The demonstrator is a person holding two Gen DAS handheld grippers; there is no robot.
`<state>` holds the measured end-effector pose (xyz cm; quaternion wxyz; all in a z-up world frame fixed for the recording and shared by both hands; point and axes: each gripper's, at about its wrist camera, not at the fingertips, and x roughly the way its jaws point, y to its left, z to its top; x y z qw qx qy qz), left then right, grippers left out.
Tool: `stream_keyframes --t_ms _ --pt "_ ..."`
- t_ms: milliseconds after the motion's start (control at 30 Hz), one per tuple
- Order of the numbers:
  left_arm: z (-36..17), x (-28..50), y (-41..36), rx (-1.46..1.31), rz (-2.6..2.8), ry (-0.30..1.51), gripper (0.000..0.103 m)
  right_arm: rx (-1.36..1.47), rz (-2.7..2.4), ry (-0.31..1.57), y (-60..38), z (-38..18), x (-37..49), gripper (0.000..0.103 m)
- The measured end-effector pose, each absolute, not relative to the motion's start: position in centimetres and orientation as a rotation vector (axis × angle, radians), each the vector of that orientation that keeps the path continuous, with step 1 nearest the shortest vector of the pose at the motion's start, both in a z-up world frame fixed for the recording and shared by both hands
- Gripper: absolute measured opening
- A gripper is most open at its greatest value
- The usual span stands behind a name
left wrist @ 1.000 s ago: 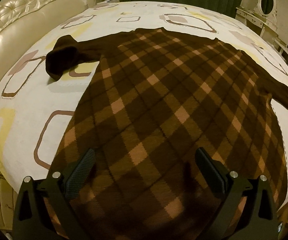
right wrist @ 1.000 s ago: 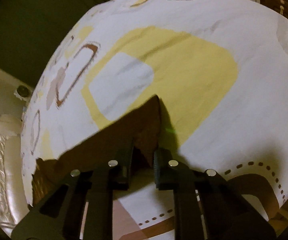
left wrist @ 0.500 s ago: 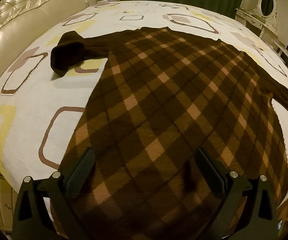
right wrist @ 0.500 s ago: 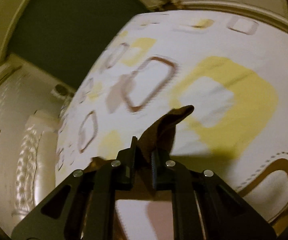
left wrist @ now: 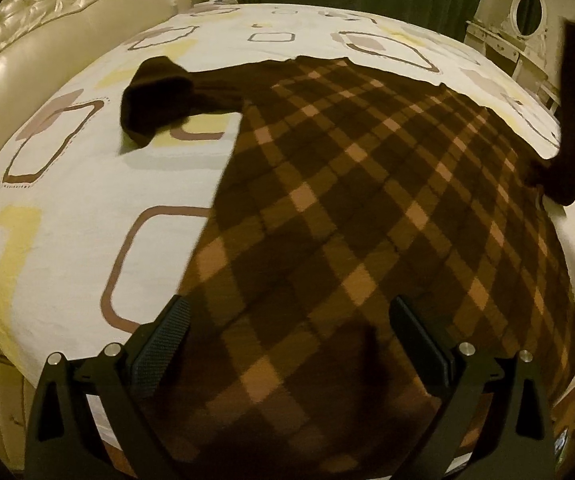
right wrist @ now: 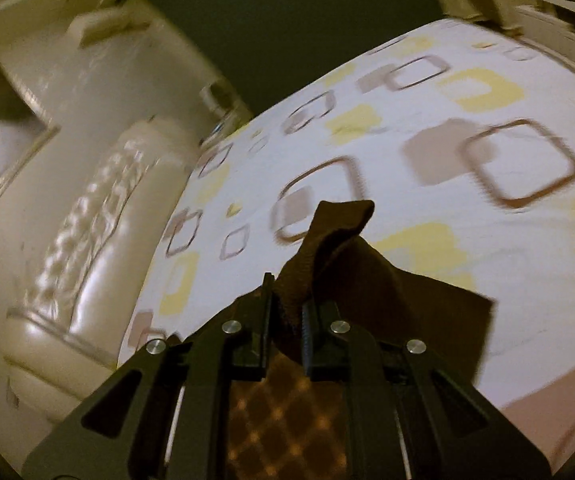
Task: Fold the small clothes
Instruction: 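Lift the sleeve with the right tool and lay it across the dress body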
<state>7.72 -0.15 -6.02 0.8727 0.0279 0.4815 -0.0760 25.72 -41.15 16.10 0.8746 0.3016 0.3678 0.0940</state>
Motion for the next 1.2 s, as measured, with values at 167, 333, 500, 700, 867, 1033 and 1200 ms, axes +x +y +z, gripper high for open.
stream_keyframes --t_ms 167,333,500,700,867,1033,1200 --pt "-6.2 8.0 1.9 0.026 -0.148 0.999 0.099 0.567 0.310 0.856 -30.0 13.1 30.6 0.011" --pt "-6.4 8.7 3.4 0.004 -0.145 0.996 0.099 0.500 0.373 0.941 -20.6 9.0 33.7 0.011" --pt "-6.8 9.7 4.7 -0.024 -0.131 0.989 0.099 0.475 0.405 1.045 -13.8 3.4 35.8 0.011" --pt "-7.0 10.5 5.2 -0.031 -0.135 0.973 0.099 0.433 0.370 1.107 -9.6 -1.2 37.7 0.011" --pt "-7.1 10.8 5.1 -0.049 -0.148 0.967 0.099 0.427 0.346 1.141 -7.8 -4.0 38.7 0.011" --pt "-7.4 10.9 4.8 -0.048 -0.155 0.974 0.099 0.399 0.340 1.165 -6.6 -5.7 39.1 0.016" --pt "-7.5 11.1 4.6 -0.041 -0.150 0.976 0.099 0.438 0.373 1.176 -6.7 -6.3 39.0 0.026"
